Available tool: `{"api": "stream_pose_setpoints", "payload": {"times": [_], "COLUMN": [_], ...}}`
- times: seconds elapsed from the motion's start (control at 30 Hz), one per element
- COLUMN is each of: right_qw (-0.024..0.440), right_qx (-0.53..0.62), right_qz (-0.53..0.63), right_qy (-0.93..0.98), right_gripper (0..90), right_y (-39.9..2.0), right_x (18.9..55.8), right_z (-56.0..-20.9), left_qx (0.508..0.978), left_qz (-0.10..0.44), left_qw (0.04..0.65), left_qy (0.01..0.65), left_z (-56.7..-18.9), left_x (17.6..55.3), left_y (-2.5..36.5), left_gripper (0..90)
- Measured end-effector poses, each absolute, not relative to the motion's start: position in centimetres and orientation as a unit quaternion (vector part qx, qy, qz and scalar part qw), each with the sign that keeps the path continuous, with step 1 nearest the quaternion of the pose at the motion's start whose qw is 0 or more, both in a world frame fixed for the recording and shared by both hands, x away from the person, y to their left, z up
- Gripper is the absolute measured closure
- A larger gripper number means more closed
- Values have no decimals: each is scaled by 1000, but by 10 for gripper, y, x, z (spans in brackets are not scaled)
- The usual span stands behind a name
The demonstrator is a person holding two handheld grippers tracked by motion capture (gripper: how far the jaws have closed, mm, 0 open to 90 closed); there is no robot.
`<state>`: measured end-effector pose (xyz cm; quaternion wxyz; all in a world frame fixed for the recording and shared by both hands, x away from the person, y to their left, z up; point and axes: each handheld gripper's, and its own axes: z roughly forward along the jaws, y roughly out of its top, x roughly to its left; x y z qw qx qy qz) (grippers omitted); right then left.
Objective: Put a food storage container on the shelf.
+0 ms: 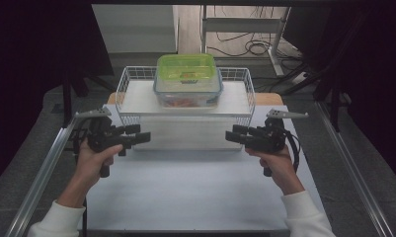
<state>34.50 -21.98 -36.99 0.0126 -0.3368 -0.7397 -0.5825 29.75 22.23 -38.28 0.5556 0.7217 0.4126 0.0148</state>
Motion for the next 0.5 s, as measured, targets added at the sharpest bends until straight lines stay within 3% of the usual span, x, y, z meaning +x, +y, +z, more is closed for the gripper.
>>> {"api": "stream_pose_setpoints", "payload": {"times": [0.5], "right_qw": [33], "right_qx": [-346], "right_qz": [-554], "right_qy": [-756], "right_gripper": [431], "right_y": [-229], "right_x": [314], "right_z": [-435], "left_qx": [737], "left_qz": [-22], "left_qw": [533], "left_qy": [414], "left_z": [-440], "left_x": [266], "left_y": [213], "left_gripper": [285]}}
